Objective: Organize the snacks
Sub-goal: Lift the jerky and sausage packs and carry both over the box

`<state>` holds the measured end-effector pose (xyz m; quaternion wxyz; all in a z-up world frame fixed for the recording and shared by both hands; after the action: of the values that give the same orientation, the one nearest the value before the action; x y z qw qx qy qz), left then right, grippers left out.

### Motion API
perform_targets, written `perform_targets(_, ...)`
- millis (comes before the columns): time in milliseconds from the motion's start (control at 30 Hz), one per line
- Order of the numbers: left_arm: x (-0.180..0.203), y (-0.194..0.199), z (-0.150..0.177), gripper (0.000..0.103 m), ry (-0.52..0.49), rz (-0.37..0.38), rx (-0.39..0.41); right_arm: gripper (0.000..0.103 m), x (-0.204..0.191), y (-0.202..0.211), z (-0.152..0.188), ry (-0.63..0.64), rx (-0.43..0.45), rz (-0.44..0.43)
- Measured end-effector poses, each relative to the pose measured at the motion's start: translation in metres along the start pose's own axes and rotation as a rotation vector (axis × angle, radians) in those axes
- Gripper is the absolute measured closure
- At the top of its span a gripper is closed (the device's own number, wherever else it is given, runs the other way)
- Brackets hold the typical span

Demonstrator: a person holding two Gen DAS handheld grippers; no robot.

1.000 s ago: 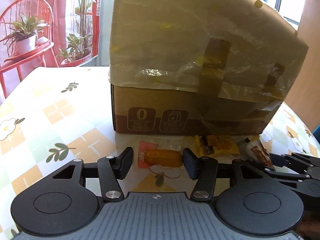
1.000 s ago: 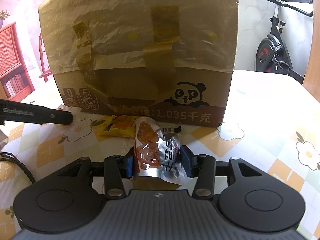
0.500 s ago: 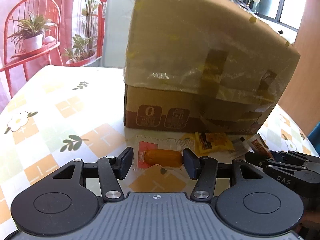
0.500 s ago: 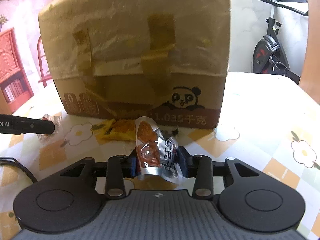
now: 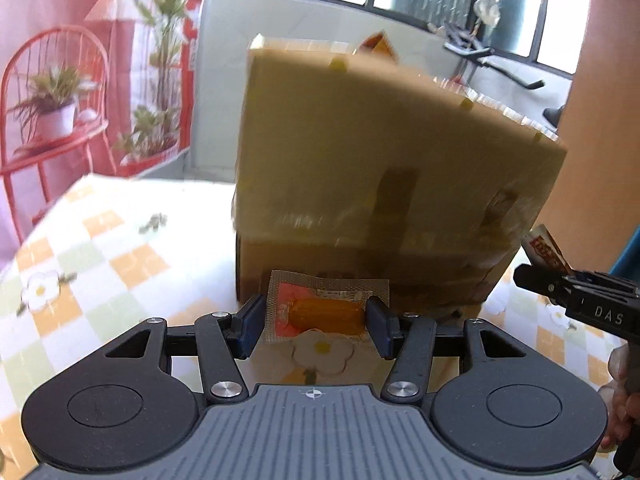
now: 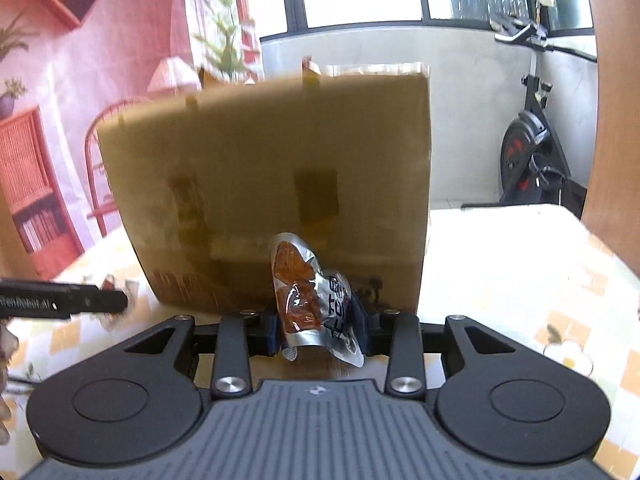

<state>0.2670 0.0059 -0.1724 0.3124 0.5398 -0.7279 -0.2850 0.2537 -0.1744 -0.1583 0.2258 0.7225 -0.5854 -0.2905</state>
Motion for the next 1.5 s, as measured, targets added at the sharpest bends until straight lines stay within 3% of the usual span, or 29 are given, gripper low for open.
perform_targets(367,0.023,0.056,-0.085,0.046,-0.075,0.048,0.233,0.067,-0.007,0.055,-0.075,0.006,0.190,-0.064)
perform_targets(600,0.034,0.054,-0.128,0.046,-0.098,0.027,0.296,0.067,-0.003,0.060,-0.120,0.010,0.239,-0.064)
perform_targets(833,0.029,0.037,-0.149,0.046,-0.099,0.014,0.285,0.067,-0.002,0.042,-0.142,0.018,0.234,-0.045)
perform_targets(1233,0.020,-0.002,-0.165,0.045,-0.132,-0.001,0.201,0.066,-0.001,-0.005,-0.158,-0.027,0.144,-0.024)
perform_targets(1333,0.017,-0.004,-0.166,0.036,-0.137,-0.014,0.185,0.061,-0.003,-0.009,-0.157,-0.014,0.124,-0.007)
perform_targets(1400,0.013,-0.001,-0.164,0.033,-0.128,-0.029,0.189,0.040,-0.003,-0.010,-0.156,-0.007,0.125,0.007)
perform_targets(1500,0.008,0.003,-0.161,0.032,-0.111,-0.030,0.183,0.034,-0.002,-0.007,-0.154,-0.022,0.135,-0.012)
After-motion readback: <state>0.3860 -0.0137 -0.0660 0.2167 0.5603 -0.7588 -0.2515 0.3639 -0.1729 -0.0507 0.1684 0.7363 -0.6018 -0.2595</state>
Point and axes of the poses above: each gripper's, at about its wrist camera, not at the fingertips, and y roughly against the way its jaws point, x to its right, z to its underside, the point moved 8 cm from there along -y, roughly the way its jaws point, and after that the axes turned 14 degrees about -x, right-handed, at the moved point
